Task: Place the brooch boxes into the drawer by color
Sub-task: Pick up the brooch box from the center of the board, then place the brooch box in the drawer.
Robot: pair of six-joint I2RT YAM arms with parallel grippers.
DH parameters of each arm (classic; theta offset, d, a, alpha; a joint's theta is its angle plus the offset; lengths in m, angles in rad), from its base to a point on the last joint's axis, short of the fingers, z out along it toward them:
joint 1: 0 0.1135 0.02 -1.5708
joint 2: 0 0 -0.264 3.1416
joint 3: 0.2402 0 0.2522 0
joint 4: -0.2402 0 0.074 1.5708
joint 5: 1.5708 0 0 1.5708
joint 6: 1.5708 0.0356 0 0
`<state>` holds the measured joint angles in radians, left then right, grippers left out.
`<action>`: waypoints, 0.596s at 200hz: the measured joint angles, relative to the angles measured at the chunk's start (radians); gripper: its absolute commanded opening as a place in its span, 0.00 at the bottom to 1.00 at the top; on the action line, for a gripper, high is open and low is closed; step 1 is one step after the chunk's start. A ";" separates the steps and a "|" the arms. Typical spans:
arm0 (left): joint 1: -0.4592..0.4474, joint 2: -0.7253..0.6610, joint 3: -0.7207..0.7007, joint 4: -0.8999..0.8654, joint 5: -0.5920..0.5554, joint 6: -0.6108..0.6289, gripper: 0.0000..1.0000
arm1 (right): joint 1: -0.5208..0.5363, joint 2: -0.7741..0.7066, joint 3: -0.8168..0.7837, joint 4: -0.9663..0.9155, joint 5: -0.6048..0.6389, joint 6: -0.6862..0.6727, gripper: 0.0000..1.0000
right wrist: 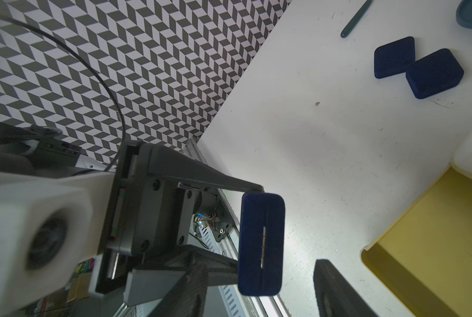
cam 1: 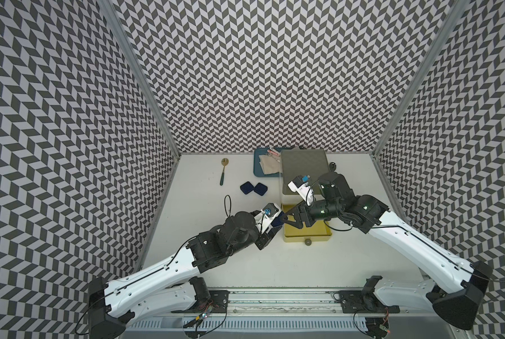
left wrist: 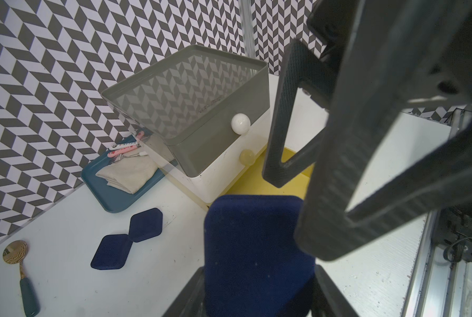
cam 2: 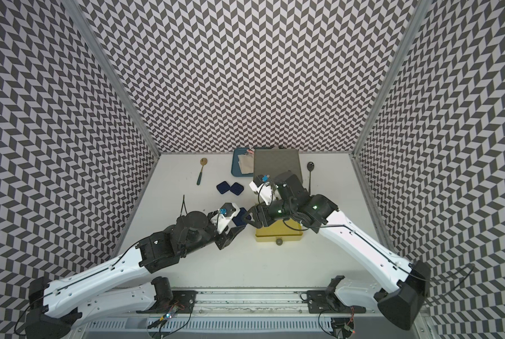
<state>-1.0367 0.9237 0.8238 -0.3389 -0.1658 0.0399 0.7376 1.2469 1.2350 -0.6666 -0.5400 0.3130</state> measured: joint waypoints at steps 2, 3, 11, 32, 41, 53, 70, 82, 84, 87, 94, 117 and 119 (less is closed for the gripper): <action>0.000 0.000 0.000 0.000 -0.002 -0.002 0.43 | 0.000 0.001 0.000 0.003 0.000 0.000 0.62; -0.001 0.000 0.000 0.000 -0.002 -0.002 0.43 | 0.001 0.001 0.000 0.003 0.000 0.000 0.62; -0.004 0.000 0.000 0.000 -0.005 -0.007 0.43 | 0.003 0.003 0.000 0.013 -0.001 0.004 0.61; -0.011 -0.001 0.000 0.000 -0.012 -0.011 0.43 | 0.008 0.006 -0.004 0.031 -0.008 0.013 0.56; -0.015 -0.001 0.000 0.000 -0.015 -0.012 0.43 | 0.008 0.007 -0.005 0.038 -0.010 0.017 0.55; -0.018 -0.001 0.000 0.000 -0.018 -0.013 0.43 | 0.009 0.007 -0.009 0.047 -0.011 0.020 0.53; -0.024 -0.001 0.000 0.000 -0.025 -0.015 0.43 | 0.012 0.007 -0.021 0.057 -0.011 0.023 0.49; -0.027 -0.001 0.001 0.000 -0.026 -0.016 0.43 | 0.014 0.007 -0.030 0.065 -0.013 0.027 0.47; -0.028 -0.001 0.001 0.000 -0.026 -0.017 0.43 | 0.014 0.008 -0.032 0.066 -0.012 0.028 0.46; -0.029 -0.001 0.001 0.000 -0.028 -0.018 0.43 | 0.014 0.008 -0.034 0.068 -0.013 0.029 0.45; -0.031 -0.001 0.001 0.000 -0.029 -0.019 0.43 | 0.015 0.008 -0.038 0.069 -0.013 0.030 0.43; -0.037 -0.001 0.002 0.000 -0.033 -0.024 0.44 | 0.021 0.009 -0.041 0.070 -0.011 0.029 0.31; -0.037 -0.001 0.002 0.000 -0.033 -0.026 0.44 | 0.022 0.009 -0.041 0.070 -0.011 0.034 0.30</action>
<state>-1.0737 0.9226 0.8257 -0.3389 -0.1989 0.0143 0.7593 1.2560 1.1942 -0.5968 -0.5510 0.3466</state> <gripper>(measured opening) 0.551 0.349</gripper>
